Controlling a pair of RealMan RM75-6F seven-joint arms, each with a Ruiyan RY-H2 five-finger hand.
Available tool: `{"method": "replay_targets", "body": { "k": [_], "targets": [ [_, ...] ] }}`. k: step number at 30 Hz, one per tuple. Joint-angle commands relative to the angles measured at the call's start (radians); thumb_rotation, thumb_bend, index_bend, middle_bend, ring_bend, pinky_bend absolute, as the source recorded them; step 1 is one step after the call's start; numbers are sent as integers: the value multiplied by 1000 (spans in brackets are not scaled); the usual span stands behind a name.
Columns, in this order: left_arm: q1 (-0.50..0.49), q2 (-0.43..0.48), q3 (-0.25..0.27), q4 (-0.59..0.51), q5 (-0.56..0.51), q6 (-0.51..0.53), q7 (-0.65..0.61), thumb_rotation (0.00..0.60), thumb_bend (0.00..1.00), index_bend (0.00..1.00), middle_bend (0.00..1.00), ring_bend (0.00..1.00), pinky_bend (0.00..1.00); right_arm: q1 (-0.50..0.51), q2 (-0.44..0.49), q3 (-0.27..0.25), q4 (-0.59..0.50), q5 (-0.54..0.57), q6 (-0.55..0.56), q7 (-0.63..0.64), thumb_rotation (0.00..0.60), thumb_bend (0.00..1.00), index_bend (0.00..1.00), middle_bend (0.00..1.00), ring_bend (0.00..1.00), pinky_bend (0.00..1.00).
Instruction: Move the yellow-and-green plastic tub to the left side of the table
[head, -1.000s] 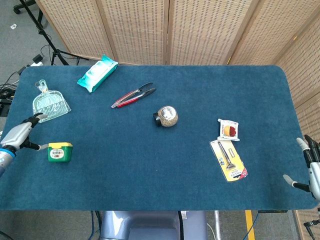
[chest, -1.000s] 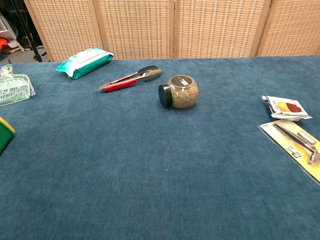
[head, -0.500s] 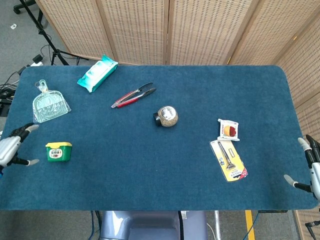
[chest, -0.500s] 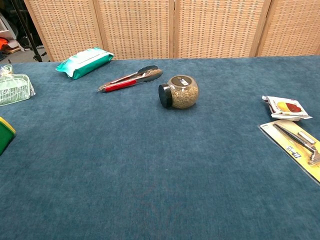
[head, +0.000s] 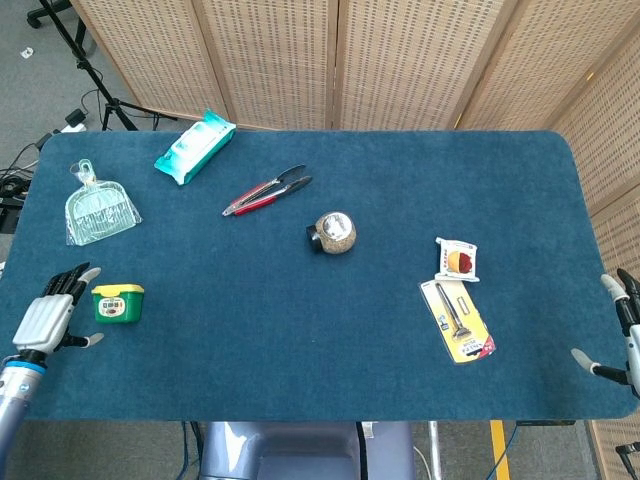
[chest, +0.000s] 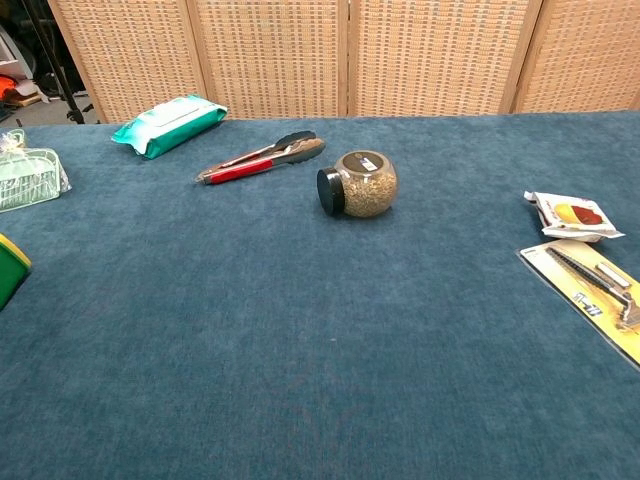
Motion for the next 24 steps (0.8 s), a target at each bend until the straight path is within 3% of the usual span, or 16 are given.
{"method": "replay_targets", "body": {
  "k": [1, 4, 7, 12, 20, 24],
  "targets": [
    [7, -56, -20, 25, -26, 13, 63, 600, 122, 1, 0, 9, 108, 0, -1, 1, 2, -1, 3, 2, 600, 0, 0, 0, 0, 0],
    [6, -81, -27, 34, -27, 14, 77, 600, 122, 100, 47, 80, 174, -2, -2, 2, 4, 0, 8, 2, 600, 0, 0, 0, 0, 0],
    [8, -93, -33, 45, -20, 26, 78, 600, 142, 258, 170, 198, 238, -3, -2, 3, 4, 1, 10, 5, 600, 0, 0, 0, 0, 0],
    [18, -108, -45, 62, -22, 49, 86, 600, 232, 429, 307, 351, 315, -2, -1, 3, 6, 0, 7, 9, 600, 0, 0, 0, 0, 0],
    [21, -91, -52, 53, -23, 33, 70, 600, 339, 492, 343, 397, 329, -1, -3, 2, 7, -2, 6, 6, 600, 0, 0, 0, 0, 0],
    [1, 32, -15, -77, 59, -24, -90, 600, 389, 492, 348, 399, 329, 0, -3, 2, 7, -2, 4, 5, 600, 0, 0, 0, 0, 0]
  ]
}}
